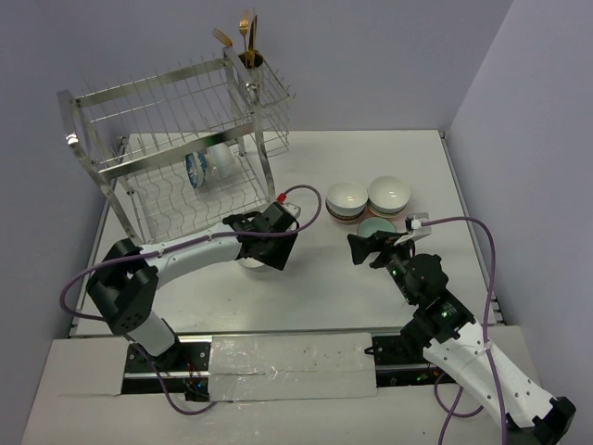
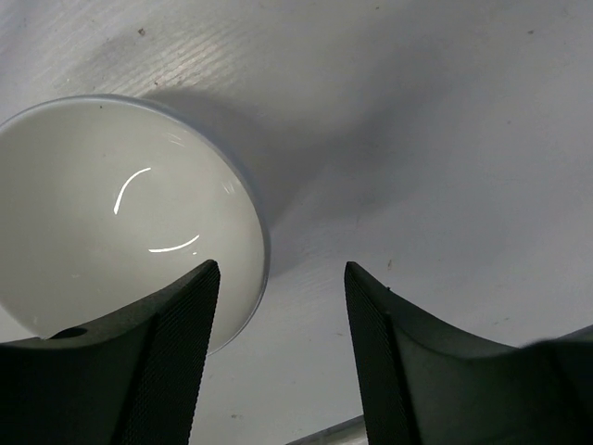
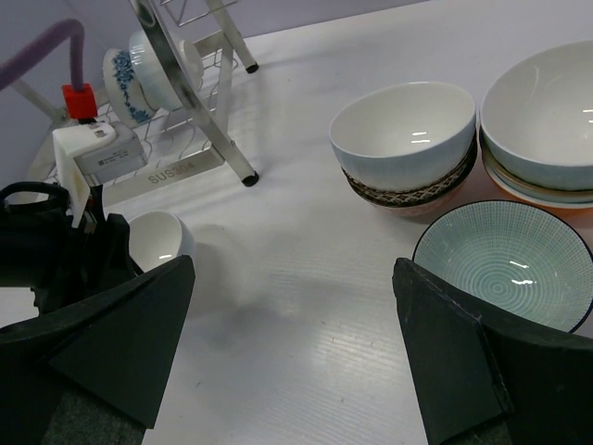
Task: Load the bowls into the dish rack
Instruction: Pick up the bowl from the center of the board.
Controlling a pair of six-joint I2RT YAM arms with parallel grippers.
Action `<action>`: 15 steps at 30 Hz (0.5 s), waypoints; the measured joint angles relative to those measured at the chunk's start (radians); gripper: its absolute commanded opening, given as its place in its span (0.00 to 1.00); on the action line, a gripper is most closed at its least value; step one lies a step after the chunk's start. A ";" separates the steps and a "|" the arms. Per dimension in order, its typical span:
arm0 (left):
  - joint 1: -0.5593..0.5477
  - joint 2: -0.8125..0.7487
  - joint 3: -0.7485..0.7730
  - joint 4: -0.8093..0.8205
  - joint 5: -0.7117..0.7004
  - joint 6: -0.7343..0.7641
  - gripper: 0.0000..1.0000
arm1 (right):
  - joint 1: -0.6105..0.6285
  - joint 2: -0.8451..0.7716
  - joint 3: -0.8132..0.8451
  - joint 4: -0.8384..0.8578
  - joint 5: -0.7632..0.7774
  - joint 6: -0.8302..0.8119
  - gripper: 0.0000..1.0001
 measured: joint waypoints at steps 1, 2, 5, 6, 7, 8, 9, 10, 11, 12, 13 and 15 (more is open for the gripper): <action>0.000 0.005 0.000 -0.003 -0.002 0.001 0.56 | 0.000 0.000 0.000 0.000 -0.001 0.000 0.95; 0.000 0.011 0.002 -0.010 -0.004 0.002 0.55 | 0.000 0.001 0.000 0.000 -0.002 0.000 0.95; 0.000 0.032 0.012 -0.021 -0.014 0.006 0.48 | 0.000 0.004 0.000 0.000 -0.004 0.000 0.95; 0.000 0.037 0.014 -0.022 -0.017 0.009 0.46 | 0.000 0.005 0.000 0.000 -0.004 0.000 0.95; 0.000 0.043 0.016 -0.023 -0.020 0.013 0.42 | 0.000 0.006 0.000 0.000 -0.005 0.000 0.95; 0.000 0.049 0.017 -0.024 -0.022 0.017 0.41 | 0.000 0.006 0.000 0.000 -0.005 0.000 0.95; 0.000 0.053 0.018 -0.026 -0.024 0.020 0.39 | 0.000 0.007 0.000 0.000 -0.005 0.000 0.95; 0.000 0.056 0.019 -0.027 -0.026 0.022 0.35 | 0.000 0.006 0.000 0.000 -0.005 0.000 0.95; 0.000 0.057 0.020 -0.027 -0.026 0.024 0.34 | 0.000 0.007 0.000 0.000 -0.005 0.000 0.95; 0.000 0.057 0.021 -0.027 -0.028 0.025 0.31 | 0.000 0.007 0.000 0.000 -0.005 0.000 0.95; 0.000 0.057 0.023 -0.027 -0.029 0.025 0.29 | 0.000 0.007 0.000 0.000 -0.005 0.000 0.95; 0.000 0.057 0.025 -0.028 -0.030 0.026 0.26 | 0.000 0.007 0.000 0.000 -0.005 0.000 0.95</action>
